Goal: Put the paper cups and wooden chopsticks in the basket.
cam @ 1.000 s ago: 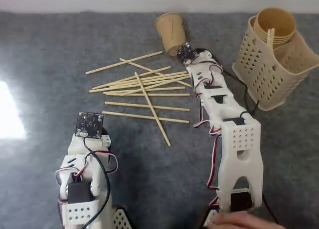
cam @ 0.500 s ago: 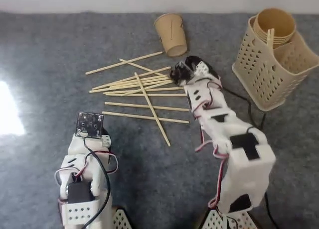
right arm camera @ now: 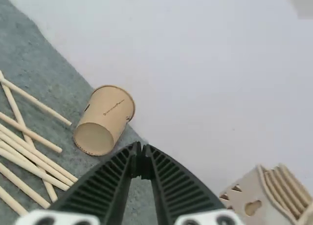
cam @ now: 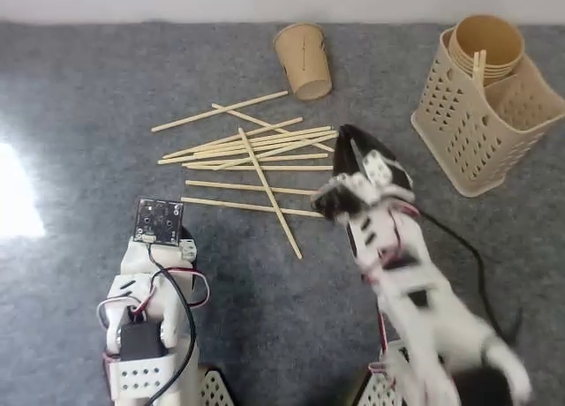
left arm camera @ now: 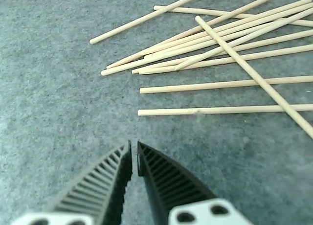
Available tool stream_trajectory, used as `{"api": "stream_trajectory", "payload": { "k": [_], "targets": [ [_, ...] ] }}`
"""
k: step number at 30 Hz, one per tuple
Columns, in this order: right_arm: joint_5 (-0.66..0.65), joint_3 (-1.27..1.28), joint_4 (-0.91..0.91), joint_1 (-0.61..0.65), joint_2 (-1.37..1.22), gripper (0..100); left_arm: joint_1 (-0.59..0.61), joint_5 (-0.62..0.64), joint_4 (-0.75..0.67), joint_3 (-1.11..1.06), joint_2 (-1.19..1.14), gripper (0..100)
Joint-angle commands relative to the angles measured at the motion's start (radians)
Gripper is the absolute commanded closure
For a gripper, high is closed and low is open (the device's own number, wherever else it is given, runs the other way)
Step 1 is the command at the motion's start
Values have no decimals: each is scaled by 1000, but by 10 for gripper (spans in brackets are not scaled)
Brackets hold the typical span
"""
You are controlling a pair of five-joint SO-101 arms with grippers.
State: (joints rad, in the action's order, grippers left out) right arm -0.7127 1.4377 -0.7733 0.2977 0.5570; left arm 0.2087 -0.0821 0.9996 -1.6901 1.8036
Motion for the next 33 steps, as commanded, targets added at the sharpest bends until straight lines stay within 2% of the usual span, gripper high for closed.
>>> {"api": "stream_trajectory", "payload": {
  "k": [1,3,6,8,12,14,21,28,33],
  "targets": [
    [-9,170,-18,5,378,991,-2,-5,-23,8,15,984],
    [-9,247,5,-2,558,991,-2,-5,-25,8,15,984],
    [-3,253,196,-56,820,991,-2,-5,-23,8,15,984],
    [15,255,360,-68,980,991,-2,-5,-23,8,15,984],
    [144,242,723,-108,1271,991,-2,-5,-23,8,15,984],
    [212,207,808,-145,1262,991,-2,-5,-23,8,14,984],
    [479,218,871,-314,1221,991,-2,-5,-20,8,14,984],
    [766,244,1218,-357,1257,991,-3,-5,-14,8,12,984],
    [865,245,1419,-354,1257,991,-8,-6,-6,8,12,984]
  ]
}}
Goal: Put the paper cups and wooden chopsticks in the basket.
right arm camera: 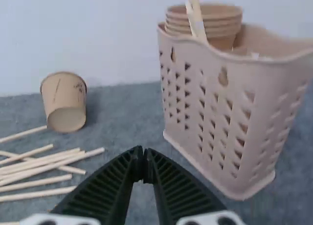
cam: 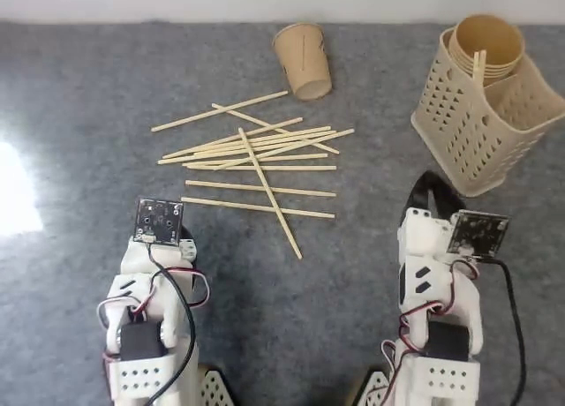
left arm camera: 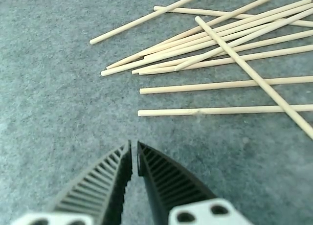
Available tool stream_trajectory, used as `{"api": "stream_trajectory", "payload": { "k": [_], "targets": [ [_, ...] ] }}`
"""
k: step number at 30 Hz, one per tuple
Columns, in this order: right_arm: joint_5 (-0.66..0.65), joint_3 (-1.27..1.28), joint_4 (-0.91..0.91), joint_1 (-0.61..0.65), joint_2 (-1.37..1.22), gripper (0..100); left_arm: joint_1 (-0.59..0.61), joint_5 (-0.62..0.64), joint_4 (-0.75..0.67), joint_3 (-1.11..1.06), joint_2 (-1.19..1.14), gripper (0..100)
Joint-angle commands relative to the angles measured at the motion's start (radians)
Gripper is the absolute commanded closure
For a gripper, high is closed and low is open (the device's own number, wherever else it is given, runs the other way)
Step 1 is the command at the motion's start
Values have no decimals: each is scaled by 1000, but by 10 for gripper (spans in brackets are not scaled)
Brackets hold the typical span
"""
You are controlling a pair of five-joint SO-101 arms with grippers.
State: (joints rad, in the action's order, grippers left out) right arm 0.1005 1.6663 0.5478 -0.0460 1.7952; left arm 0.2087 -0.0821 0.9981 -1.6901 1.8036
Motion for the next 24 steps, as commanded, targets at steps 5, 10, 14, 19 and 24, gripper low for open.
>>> {"api": "stream_trajectory", "payload": {
  "k": [5,10,14,19,24],
  "targets": [
    [106,17,280,-10,19,991,-14,-9,-12,8,15,984],
    [120,17,369,-10,19,991,-77,-12,-35,30,17,985],
    [115,17,412,-10,19,991,-81,-3,-61,94,15,985],
    [114,17,417,-10,19,991,-87,68,-64,229,11,886],
    [114,17,433,-10,19,991,-163,75,-31,352,9,838]
  ]
}}
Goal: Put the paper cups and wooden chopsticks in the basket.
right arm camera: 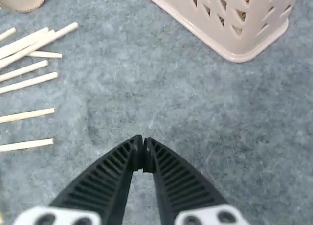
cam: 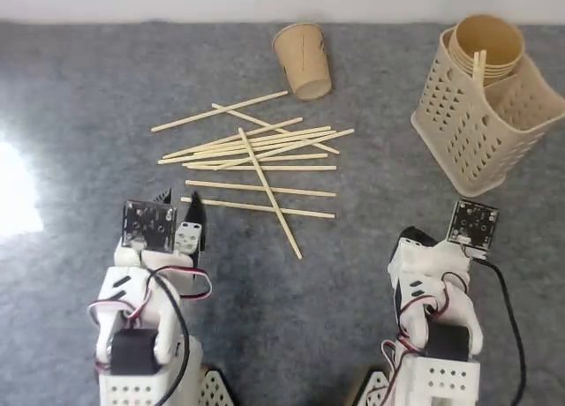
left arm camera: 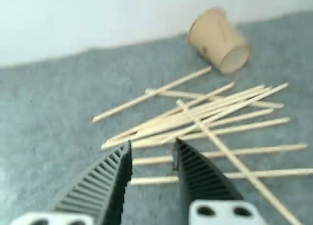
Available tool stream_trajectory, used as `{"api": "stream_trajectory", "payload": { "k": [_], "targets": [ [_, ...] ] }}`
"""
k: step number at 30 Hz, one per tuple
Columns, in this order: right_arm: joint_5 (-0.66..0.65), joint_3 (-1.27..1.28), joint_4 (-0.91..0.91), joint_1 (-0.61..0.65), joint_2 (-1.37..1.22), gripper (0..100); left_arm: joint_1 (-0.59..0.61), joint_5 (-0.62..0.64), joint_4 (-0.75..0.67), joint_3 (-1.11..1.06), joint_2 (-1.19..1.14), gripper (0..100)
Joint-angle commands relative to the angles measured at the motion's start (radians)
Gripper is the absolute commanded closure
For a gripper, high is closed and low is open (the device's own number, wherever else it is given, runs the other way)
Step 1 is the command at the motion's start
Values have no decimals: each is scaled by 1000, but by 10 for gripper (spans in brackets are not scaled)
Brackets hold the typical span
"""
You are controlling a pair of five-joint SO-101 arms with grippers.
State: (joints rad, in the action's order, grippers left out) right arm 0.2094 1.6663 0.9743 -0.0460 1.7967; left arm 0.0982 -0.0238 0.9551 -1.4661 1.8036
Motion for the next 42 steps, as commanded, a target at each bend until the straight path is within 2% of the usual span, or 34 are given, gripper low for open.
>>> {"api": "stream_trajectory", "payload": {
  "k": [1,6,14,21,26,30,35,42],
  "targets": [
    [5,17,7,-10,18,991,-66,17,23,157,9,838],
    [5,17,7,-10,18,991,-81,17,66,349,-66,838],
    [5,17,7,-10,18,991,-84,15,123,817,-578,837],
    [3,17,7,-10,18,991,-103,-239,184,1102,-1046,837],
    [-124,17,10,-10,18,991,-103,-505,299,1242,-1269,835],
    [-172,17,28,-10,18,990,-98,-684,381,1276,-1456,834],
    [-173,17,28,-10,18,990,-57,-732,301,1343,-1697,834],
    [-173,17,27,-10,18,990,21,-718,210,1739,-1966,836]
  ]
}}
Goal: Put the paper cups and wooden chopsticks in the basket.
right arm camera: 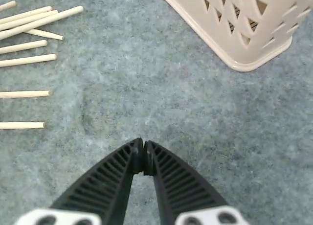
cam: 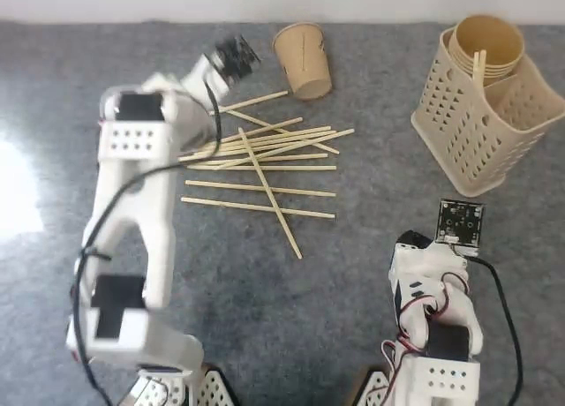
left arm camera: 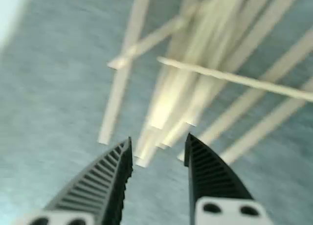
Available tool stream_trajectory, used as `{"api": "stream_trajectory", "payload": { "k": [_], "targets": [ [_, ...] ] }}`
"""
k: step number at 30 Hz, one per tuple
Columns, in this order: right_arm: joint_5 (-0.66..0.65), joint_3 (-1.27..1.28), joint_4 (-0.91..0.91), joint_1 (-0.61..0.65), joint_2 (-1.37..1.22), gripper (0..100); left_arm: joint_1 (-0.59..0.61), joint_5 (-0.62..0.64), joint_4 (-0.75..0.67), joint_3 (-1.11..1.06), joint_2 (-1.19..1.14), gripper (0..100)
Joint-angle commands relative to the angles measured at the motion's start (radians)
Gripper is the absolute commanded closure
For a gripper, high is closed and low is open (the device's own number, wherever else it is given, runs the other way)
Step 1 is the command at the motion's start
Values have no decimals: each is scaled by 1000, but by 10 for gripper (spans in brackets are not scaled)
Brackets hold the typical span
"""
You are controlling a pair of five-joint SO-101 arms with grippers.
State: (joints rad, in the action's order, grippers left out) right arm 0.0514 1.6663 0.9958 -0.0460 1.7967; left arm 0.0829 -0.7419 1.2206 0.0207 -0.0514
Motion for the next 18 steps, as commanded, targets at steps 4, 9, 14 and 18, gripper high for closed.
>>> {"api": "stream_trajectory", "payload": {
  "k": [4,9,14,18],
  "targets": [
    [-15,17,2,-10,18,990,41,103,-66,495,-318,836],
    [-15,17,1,-10,18,990,21,281,-86,842,-598,836],
    [-15,17,1,-10,18,990,-26,499,-135,1165,-872,837],
    [-15,17,2,-10,18,990,-61,720,-187,1409,-1080,837]
  ]
}}
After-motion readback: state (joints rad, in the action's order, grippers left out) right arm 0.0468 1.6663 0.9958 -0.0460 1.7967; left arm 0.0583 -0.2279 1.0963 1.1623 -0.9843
